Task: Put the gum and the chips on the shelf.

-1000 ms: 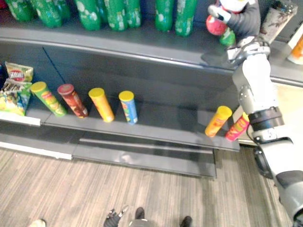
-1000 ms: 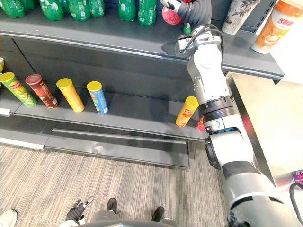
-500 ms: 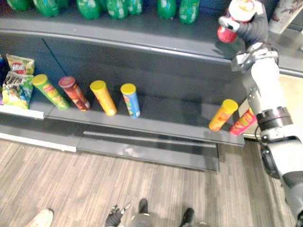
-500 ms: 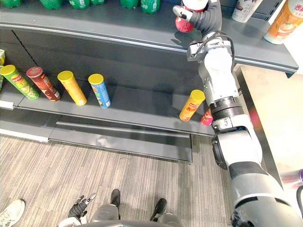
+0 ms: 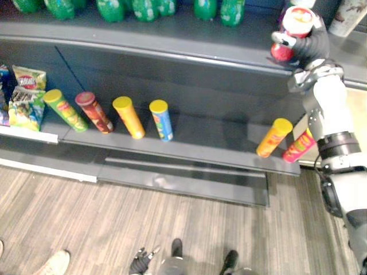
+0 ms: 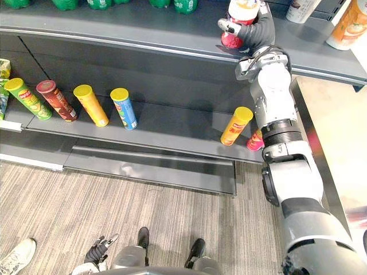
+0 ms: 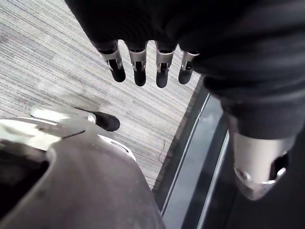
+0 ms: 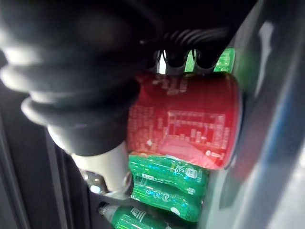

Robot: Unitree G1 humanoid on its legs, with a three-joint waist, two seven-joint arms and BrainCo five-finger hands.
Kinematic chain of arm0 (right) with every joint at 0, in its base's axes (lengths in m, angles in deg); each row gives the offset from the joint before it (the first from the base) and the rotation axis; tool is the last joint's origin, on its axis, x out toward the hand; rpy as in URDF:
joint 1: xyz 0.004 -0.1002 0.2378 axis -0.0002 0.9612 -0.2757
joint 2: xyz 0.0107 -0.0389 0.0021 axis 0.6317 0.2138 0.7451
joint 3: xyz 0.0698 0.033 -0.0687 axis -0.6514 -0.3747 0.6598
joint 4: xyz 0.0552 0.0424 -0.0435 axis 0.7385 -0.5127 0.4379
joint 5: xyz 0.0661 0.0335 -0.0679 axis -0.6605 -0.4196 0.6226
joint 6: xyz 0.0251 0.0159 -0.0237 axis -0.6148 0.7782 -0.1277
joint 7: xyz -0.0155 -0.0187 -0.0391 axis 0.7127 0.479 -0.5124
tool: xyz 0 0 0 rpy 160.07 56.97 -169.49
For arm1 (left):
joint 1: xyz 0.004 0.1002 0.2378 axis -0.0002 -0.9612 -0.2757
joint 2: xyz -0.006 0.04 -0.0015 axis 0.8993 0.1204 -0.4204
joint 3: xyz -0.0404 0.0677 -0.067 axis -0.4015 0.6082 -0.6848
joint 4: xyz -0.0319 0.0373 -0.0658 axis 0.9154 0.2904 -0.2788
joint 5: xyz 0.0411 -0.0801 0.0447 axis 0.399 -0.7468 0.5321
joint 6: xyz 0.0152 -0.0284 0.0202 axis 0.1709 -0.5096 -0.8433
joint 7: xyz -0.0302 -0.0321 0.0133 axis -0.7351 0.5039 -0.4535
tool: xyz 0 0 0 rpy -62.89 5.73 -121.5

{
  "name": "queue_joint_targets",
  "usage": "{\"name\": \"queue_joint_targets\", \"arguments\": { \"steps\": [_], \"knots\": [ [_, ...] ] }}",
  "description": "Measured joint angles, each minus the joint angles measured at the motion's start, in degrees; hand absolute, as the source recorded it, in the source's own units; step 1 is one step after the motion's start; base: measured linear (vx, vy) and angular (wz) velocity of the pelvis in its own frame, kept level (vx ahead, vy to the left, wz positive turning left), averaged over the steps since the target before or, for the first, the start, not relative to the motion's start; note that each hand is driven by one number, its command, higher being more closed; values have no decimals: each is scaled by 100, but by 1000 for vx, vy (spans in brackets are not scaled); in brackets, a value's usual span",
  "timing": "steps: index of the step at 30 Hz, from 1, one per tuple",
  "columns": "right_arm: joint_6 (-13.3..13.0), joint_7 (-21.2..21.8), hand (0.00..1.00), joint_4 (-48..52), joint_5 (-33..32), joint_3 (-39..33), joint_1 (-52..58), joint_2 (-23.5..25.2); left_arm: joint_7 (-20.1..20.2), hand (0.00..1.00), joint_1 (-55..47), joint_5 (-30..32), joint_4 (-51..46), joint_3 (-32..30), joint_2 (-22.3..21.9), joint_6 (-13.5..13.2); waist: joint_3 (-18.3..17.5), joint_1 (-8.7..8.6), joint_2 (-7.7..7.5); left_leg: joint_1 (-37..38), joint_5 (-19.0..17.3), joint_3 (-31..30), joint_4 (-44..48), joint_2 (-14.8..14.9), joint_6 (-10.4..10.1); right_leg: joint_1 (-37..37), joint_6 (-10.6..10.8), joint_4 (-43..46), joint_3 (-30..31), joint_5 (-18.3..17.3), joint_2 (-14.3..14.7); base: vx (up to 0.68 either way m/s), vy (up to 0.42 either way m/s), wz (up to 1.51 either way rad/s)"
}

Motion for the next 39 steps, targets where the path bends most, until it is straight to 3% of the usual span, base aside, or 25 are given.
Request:
{"name": "queue_joint_targets", "arguments": {
  "steps": [1,2,9,18,30,39],
  "knots": [
    [43,39,100,-6,0,-11,0,0,0,0,-7,0,-19,0,0,0,2,6,-3,15,-12,49,0,-1,4,2,4,1,23,-2,-5,8,8,-7],
    [81,109,0,-15,0,-20,0,0,0,0,-11,0,-26,1,0,0,4,7,-8,30,-17,52,-1,-8,0,7,13,2,40,-7,-9,16,8,-11],
    [266,411,0,-27,4,-19,-1,-197,8,0,-15,0,-88,43,29,4,60,13,-79,60,-25,67,-3,-36,8,23,28,4,69,-14,-35,5,1,-2],
    [261,540,0,-227,2,-28,-69,-259,8,0,-15,1,-89,45,28,4,61,12,-81,66,-26,73,-4,-47,7,31,30,3,71,-10,-44,0,0,0],
    [102,80,0,-329,-2,-33,-85,-259,4,0,-15,1,-89,94,35,2,59,6,-87,88,-14,110,-5,-44,23,36,12,-14,104,14,-41,0,0,0],
    [145,-324,0,-538,-3,-139,-150,-259,6,0,-18,0,-88,102,35,-5,58,-1,-88,137,-14,178,-8,-45,23,58,22,-20,131,24,-44,0,0,-2]
  ]
}}
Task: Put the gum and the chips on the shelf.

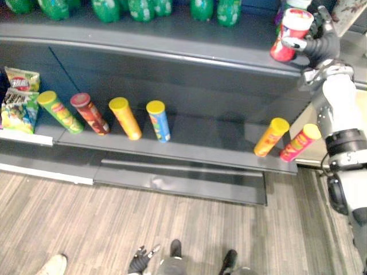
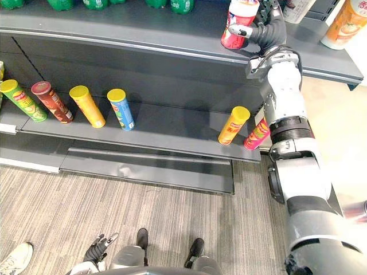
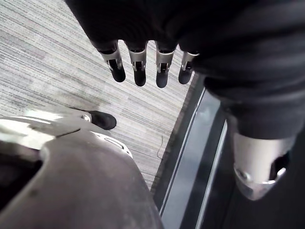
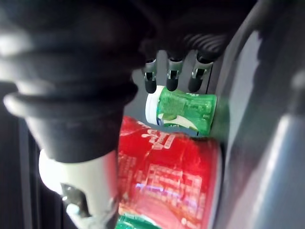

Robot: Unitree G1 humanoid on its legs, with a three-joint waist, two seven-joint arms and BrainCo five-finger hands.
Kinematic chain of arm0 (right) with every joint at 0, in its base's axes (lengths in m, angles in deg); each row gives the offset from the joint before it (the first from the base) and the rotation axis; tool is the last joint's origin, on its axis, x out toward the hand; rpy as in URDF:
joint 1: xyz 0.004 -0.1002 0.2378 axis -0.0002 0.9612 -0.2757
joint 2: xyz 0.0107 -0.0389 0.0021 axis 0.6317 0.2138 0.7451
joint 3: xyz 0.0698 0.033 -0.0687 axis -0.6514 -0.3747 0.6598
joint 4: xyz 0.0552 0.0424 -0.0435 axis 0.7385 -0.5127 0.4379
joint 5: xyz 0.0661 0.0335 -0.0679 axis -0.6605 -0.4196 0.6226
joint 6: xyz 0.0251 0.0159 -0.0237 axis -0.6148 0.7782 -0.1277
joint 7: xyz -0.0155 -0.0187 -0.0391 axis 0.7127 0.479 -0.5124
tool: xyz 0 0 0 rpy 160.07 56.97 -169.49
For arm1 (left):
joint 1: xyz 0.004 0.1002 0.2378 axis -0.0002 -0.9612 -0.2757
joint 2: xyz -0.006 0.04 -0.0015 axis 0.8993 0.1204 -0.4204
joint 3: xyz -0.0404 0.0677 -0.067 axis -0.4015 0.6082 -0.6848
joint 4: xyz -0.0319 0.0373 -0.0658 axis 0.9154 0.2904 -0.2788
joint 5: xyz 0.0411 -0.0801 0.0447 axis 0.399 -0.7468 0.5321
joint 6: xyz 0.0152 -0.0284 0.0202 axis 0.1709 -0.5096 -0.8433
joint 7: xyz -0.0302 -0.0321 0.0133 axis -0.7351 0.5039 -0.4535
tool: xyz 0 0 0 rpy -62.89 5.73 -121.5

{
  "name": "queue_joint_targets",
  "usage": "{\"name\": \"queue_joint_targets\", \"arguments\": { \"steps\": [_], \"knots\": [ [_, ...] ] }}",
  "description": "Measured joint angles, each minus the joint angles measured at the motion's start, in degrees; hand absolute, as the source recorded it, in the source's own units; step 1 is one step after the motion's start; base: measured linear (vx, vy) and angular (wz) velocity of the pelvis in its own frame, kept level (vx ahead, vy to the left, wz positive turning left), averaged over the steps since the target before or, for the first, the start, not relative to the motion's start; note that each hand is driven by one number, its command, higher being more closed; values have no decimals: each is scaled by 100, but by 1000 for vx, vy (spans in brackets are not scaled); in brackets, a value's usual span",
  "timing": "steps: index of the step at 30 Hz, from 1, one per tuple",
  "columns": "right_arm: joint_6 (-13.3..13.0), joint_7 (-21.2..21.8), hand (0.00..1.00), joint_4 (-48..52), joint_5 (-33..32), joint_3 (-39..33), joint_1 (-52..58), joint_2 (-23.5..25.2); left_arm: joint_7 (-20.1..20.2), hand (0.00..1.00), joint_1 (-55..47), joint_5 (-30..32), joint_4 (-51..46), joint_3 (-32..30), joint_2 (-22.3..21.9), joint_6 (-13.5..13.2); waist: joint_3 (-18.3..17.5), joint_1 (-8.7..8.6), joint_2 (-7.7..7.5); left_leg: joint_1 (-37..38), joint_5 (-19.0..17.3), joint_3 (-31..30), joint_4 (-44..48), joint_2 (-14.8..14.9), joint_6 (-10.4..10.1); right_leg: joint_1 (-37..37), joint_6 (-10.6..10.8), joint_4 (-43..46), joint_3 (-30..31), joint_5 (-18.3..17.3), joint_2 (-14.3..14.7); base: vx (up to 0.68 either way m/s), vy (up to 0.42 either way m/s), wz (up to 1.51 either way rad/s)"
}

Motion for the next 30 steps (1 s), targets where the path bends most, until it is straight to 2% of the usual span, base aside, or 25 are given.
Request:
{"name": "queue_joint_targets", "arguments": {
  "steps": [4,11,24,30],
  "knots": [
    [13,-232,0,-142,13,-127,0,0,3,0,-7,0,1,5,1,-9,0,-7,0,28,0,-10,-1,-9,0,49,10,-49,-14,3,-2,0,0,0],
    [45,-358,0,-233,21,-304,-1,-9,17,0,-11,-5,4,58,20,-66,-1,-10,-1,19,8,-86,-3,-51,12,56,35,-54,-32,16,-40,0,0,2],
    [-52,-346,0,-321,-80,-293,-8,-54,48,0,-14,-12,6,104,37,-120,-4,-9,-6,15,9,-87,-3,-61,16,57,44,-67,-26,25,-49,0,0,0],
    [-95,-348,0,4,-285,-244,-8,-55,53,0,-20,-12,6,104,40,-120,-9,-25,-8,21,6,22,-2,11,12,36,61,-93,40,49,-14,5,-3,-5]
  ]
}}
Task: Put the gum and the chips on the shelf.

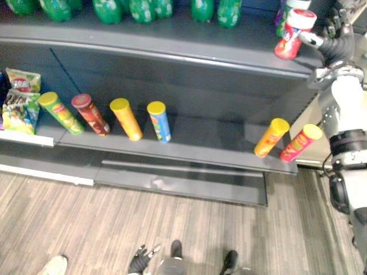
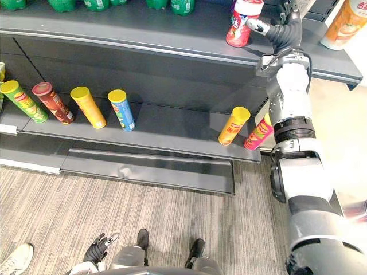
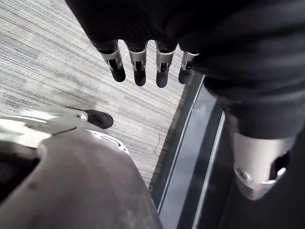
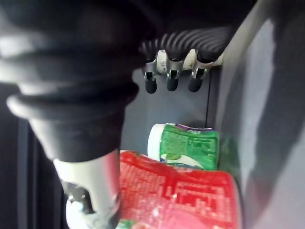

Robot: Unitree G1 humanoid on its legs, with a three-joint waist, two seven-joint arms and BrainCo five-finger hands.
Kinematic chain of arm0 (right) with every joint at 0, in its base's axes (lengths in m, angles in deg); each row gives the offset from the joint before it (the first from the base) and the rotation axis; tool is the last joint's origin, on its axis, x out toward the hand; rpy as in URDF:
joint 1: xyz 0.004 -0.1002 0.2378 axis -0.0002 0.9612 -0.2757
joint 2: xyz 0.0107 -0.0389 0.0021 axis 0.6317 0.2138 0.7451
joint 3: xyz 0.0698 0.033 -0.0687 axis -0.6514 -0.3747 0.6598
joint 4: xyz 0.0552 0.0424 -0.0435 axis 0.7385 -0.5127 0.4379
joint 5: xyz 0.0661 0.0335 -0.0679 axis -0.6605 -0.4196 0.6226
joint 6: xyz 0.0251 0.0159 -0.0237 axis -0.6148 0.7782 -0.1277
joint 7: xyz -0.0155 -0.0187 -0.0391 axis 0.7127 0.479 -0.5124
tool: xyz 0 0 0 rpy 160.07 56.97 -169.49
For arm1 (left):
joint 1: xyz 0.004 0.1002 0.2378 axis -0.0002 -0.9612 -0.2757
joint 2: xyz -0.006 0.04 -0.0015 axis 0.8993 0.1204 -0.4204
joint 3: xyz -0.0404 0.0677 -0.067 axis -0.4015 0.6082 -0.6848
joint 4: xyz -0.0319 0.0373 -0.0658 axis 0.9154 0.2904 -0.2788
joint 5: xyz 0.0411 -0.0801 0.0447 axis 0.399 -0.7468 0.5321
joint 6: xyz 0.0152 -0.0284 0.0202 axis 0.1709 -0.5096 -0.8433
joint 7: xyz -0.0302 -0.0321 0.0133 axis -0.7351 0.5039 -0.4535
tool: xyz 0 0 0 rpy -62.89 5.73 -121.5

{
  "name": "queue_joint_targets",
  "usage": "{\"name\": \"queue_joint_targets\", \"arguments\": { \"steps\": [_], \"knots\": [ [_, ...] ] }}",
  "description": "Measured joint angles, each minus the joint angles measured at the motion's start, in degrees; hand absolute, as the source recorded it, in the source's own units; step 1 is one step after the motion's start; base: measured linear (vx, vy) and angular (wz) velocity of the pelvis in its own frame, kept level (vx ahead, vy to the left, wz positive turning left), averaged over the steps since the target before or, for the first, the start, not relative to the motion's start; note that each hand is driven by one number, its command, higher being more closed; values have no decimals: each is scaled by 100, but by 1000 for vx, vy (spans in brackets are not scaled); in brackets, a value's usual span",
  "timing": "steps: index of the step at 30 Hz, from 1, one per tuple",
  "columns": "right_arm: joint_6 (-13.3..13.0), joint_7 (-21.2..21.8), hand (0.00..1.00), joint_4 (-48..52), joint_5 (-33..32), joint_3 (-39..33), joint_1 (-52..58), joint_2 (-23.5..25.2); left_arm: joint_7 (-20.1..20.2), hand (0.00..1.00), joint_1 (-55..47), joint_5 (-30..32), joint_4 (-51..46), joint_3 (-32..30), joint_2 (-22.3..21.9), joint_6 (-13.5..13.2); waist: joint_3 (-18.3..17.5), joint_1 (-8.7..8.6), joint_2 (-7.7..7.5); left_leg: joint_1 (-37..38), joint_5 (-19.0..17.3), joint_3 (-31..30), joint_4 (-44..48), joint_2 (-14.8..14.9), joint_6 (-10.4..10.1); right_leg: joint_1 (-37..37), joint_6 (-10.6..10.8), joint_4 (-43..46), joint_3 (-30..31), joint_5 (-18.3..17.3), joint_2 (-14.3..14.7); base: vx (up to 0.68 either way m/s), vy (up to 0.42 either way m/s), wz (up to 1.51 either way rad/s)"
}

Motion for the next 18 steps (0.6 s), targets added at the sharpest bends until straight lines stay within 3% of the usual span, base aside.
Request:
{"name": "queue_joint_targets", "arguments": {
  "steps": [5,10,18],
  "knots": [
    [-129,48,0,967,-172,1,1,-3,69,0,-53,-1,6,-7,28,-1,-23,-132,-19,2,-2,51,1,71,-3,-2,-32,-69,64,63,82,14,-21,-8],
    [-136,161,0,1877,-183,-8,146,-3,100,0,-147,1,77,-64,56,-1,-266,-247,-85,-1,-24,193,1,152,-36,-80,-62,-99,217,84,167,18,-27,-17],
    [-99,641,0,3703,-401,-159,1374,1,92,0,-201,14,246,-238,46,-39,-570,-381,-145,85,-46,461,-1,204,-64,-114,-53,-119,443,73,217,5,-10,-14]
  ]
}}
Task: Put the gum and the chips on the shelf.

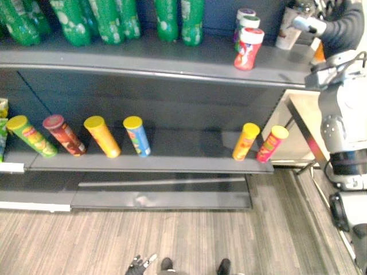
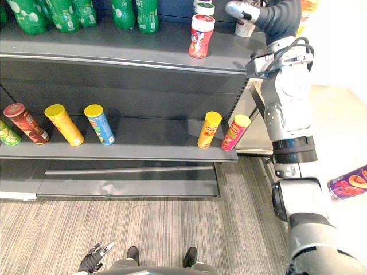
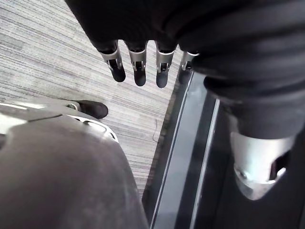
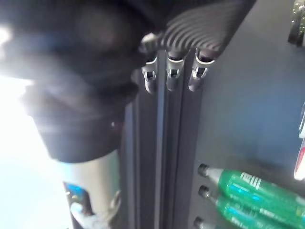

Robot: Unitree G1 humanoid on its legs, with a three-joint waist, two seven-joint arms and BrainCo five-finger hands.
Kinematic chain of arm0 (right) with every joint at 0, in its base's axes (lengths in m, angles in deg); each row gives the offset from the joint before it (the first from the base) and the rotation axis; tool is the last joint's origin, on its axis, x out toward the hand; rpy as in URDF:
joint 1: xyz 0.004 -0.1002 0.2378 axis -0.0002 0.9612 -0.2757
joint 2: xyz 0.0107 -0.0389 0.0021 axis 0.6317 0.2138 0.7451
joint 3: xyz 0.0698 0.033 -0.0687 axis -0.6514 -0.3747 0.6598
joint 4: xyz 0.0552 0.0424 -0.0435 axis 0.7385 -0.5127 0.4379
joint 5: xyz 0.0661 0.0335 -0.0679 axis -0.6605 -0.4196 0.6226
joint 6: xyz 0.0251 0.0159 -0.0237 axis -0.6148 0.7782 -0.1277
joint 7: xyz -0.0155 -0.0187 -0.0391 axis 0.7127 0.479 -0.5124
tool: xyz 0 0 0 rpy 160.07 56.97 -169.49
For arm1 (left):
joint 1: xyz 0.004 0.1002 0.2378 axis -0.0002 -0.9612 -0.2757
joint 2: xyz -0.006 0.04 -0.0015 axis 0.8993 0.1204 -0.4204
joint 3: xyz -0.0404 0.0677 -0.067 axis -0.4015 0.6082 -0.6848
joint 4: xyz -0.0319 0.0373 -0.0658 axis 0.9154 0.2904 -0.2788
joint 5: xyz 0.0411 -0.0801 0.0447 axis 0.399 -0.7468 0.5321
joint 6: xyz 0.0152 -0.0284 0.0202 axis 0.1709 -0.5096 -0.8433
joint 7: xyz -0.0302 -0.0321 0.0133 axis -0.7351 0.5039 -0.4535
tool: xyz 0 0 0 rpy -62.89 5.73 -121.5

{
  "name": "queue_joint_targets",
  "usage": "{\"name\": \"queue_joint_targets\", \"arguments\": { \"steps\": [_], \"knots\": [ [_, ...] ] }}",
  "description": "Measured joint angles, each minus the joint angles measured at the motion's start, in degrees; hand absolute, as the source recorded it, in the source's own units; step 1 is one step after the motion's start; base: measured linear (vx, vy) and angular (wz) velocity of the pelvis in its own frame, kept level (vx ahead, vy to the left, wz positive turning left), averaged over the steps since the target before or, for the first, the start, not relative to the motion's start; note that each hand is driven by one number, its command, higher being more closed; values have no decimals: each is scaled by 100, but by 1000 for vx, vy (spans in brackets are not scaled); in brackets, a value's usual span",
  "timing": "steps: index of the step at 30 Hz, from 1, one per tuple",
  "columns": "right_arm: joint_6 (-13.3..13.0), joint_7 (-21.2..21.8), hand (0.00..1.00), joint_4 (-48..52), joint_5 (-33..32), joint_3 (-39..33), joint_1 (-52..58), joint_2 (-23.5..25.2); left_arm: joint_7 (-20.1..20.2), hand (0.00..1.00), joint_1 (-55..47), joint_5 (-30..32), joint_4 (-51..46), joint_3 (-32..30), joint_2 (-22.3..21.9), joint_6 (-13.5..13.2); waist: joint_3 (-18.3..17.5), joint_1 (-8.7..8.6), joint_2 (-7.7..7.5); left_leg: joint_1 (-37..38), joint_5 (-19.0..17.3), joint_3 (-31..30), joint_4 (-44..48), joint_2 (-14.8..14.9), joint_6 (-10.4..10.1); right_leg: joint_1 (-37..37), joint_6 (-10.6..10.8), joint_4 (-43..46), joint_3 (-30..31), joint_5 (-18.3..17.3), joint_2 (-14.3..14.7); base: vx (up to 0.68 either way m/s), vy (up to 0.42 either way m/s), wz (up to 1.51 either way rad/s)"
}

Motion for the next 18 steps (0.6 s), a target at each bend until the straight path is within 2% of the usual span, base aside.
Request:
{"name": "queue_joint_targets", "arguments": {
  "steps": [4,5,7,9,11,13,14,16,18],
  "knots": [
    [487,463,0,1790,-489,-434,1279,108,-44,0,-48,-2,159,-169,-42,-100,-143,-129,-64,13,-42,164,0,10,-12,-87,12,38,138,-8,7,9,-1,-17],
    [637,592,0,2147,-566,-457,1779,208,-72,0,-101,-2,174,-216,-42,-101,-212,-220,-80,19,-63,198,0,7,-9,-96,13,38,166,-8,5,35,3,-21],
    [938,840,0,2596,-727,-462,2844,487,-149,0,-126,-2,228,-225,-42,-104,-329,-263,-102,40,-100,259,0,7,-21,-139,12,52,270,-8,8,36,3,-22],
    [1126,1089,0,2731,-727,-371,3589,739,-206,0,-130,-2,237,-225,-50,-118,-369,-269,-102,47,-114,347,0,8,-18,-178,10,64,347,-1,11,34,3,-24],
    [1433,1334,0,2712,-782,17,4572,1039,-261,0,-127,-18,331,-225,-57,-163,-373,-363,-90,96,-137,382,0,0,-24,-177,9,70,410,2,13,32,1,-17],
    [1626,1667,0,2597,-807,622,5474,1195,-369,0,-147,-46,370,-218,-72,-187,-377,-402,-60,128,-182,481,1,1,-46,-174,12,71,472,0,20,31,3,-20],
    [1664,1810,0,2321,-795,996,5813,1292,-429,0,-162,-60,382,-206,-80,-191,-382,-444,-38,136,-216,508,2,-3,-71,-173,13,72,508,-1,21,24,6,-17],
    [1760,1899,0,1820,-777,1296,6080,1458,-468,0,-165,-62,396,-177,-76,-192,-389,-519,-21,137,-231,512,1,-12,-70,-170,13,71,523,-3,14,5,3,-4],
    [1698,1924,0,693,-456,1466,6311,1751,-503,0,-152,-73,420,-67,-53,-208,-374,-538,16,137,-255,520,2,-33,-49,-171,2,66,541,-11,-5,0,0,0]
  ]
}}
